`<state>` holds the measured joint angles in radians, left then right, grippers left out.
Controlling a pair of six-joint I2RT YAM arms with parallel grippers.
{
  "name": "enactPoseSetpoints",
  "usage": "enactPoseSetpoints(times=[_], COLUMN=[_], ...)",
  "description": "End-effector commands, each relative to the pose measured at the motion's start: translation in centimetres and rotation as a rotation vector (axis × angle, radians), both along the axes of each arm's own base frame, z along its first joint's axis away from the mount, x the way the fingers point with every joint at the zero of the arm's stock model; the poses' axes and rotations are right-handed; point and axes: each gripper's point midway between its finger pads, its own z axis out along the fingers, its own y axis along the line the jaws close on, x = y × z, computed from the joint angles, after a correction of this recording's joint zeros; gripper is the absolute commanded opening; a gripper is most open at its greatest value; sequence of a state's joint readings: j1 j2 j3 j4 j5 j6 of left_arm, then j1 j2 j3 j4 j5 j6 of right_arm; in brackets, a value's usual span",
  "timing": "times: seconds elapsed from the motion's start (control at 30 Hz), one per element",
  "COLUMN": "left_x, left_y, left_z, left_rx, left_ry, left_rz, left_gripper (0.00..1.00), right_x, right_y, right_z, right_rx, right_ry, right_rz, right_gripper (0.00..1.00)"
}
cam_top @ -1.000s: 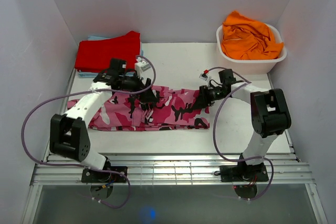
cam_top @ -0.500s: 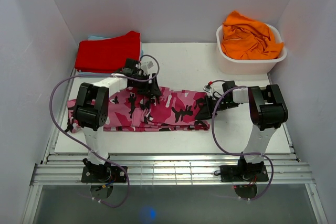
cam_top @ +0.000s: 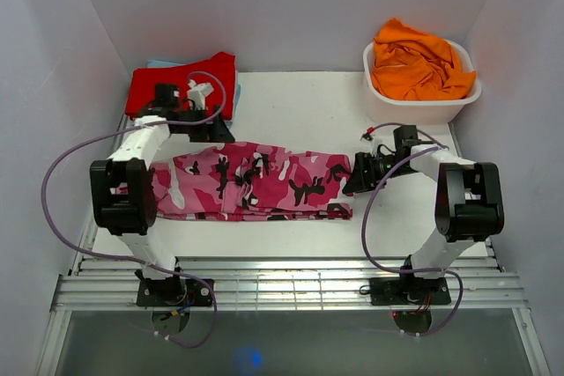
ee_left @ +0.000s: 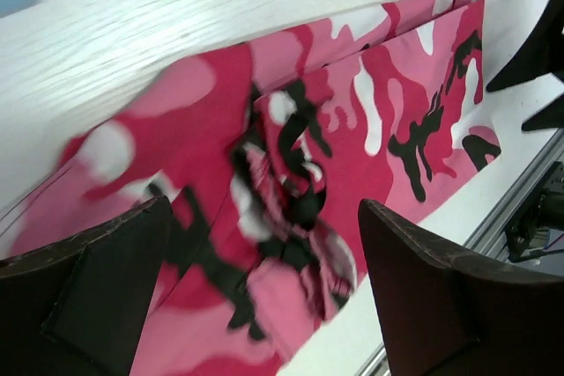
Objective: Fold and stack the trousers
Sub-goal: Fold the trousers
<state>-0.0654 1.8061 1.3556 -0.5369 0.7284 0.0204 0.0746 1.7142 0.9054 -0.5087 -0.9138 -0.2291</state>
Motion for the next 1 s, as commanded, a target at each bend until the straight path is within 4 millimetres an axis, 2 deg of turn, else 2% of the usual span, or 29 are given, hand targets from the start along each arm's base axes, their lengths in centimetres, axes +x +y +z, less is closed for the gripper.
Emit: enactPoseSetpoints(times=[0.0, 0.03, 0.07, 0.13, 0.17, 0.23, 0.27, 0.33, 0.43, 0.5, 0.53, 0.57, 0.63, 0.67, 0.7, 0.73, 0.8, 0.83, 0.87, 0.9, 0.93, 0.97], left_x=[-2.6, -2.9, -3.8, -4.9, -5.8, -6.7, -7.2, -7.7, -7.8, -7.2, -6.8, -5.9, -4.6, -3.4, -2.8, -2.0, -0.1, 1.0, 1.8, 2.4, 3.1, 3.9], left_y=[7.5, 10.6, 11.7, 14.8, 15.5, 17.0, 17.2, 17.8, 18.5, 18.7, 18.4, 18.5, 17.5, 17.4, 16.9, 15.1, 14.2, 12.2, 11.6, 9.7, 8.8, 8.1], left_z=[2.7, 2.6, 2.4, 1.5, 1.0, 0.1, -0.3, -1.1, -1.6, -1.1, -0.7, 0.0, 0.4, 0.8, 0.9, 0.4, -0.1, -0.8, -1.1, -1.1, -1.5, -2.6], left_rx=[0.008, 0.016, 0.005, 0.031, 0.041, 0.061, 0.057, 0.08, 0.114, 0.124, 0.111, 0.111, 0.114, 0.141, 0.161, 0.185, 0.261, 0.273, 0.291, 0.285, 0.287, 0.293], left_ry=[0.002, 0.013, 0.048, 0.064, 0.099, 0.107, 0.126, 0.138, 0.134, 0.101, 0.074, 0.034, -0.014, -0.061, -0.081, -0.09, -0.132, -0.153, -0.165, -0.171, -0.176, -0.169], left_rz=[0.085, 0.155, 0.175, 0.212, 0.216, 0.208, 0.206, 0.201, 0.192, 0.181, 0.16, 0.151, 0.105, 0.085, 0.064, 0.012, -0.021, -0.067, -0.074, -0.092, -0.096, -0.101], left_gripper=[0.98, 0.98, 0.98, 0.98, 0.98, 0.98, 0.98, 0.98, 0.98, 0.96, 0.93, 0.92, 0.9, 0.89, 0.89, 0.88, 0.87, 0.87, 0.87, 0.87, 0.88, 0.89], right_x=[3.7, 4.0, 4.2, 4.3, 4.2, 5.0, 5.0, 5.7, 5.8, 5.6, 5.4, 5.4, 5.2, 5.2, 5.3, 5.3, 5.4, 5.4, 5.7, 5.7, 5.8, 6.1], right_y=[-4.6, -5.2, -6.0, -6.1, -5.9, -5.4, -4.8, -4.2, -2.8, -1.9, -1.7, -1.4, -1.5, -2.0, -2.3, -2.6, -3.8, -4.2, -5.2, -5.8, -6.4, -7.3], right_z=[0.8, 0.5, -0.1, -1.2, -2.4, -2.9, -3.7, -3.9, -4.6, -5.1, -5.4, -5.7, -5.9, -6.1, -6.1, -6.1, -5.8, -5.8, -5.6, -5.7, -5.7, -5.7], right_rx=[-0.243, -0.278, -0.329, -0.342, -0.329, -0.302, -0.267, -0.233, -0.205, -0.203, -0.209, -0.217, -0.226, -0.255, -0.277, -0.292, -0.348, -0.364, -0.405, -0.434, -0.453, -0.492], right_ry=[-0.138, -0.148, -0.15, -0.105, -0.051, -0.015, 0.027, 0.046, 0.073, 0.068, 0.071, 0.069, 0.072, 0.057, 0.042, 0.028, -0.019, -0.034, -0.064, -0.092, -0.108, -0.13], right_rz=[-0.106, -0.111, -0.12, -0.114, -0.105, -0.114, -0.111, -0.117, -0.094, -0.07, -0.064, -0.055, -0.05, -0.043, -0.04, -0.034, -0.014, -0.006, -0.003, 0.026, 0.038, 0.043], right_gripper=[0.81, 0.81, 0.83, 0.84, 0.84, 0.84, 0.83, 0.82, 0.79, 0.72, 0.67, 0.53, 0.38, 0.15, 0.08, 0.08, 0.08, 0.08, 0.08, 0.08, 0.08, 0.08])
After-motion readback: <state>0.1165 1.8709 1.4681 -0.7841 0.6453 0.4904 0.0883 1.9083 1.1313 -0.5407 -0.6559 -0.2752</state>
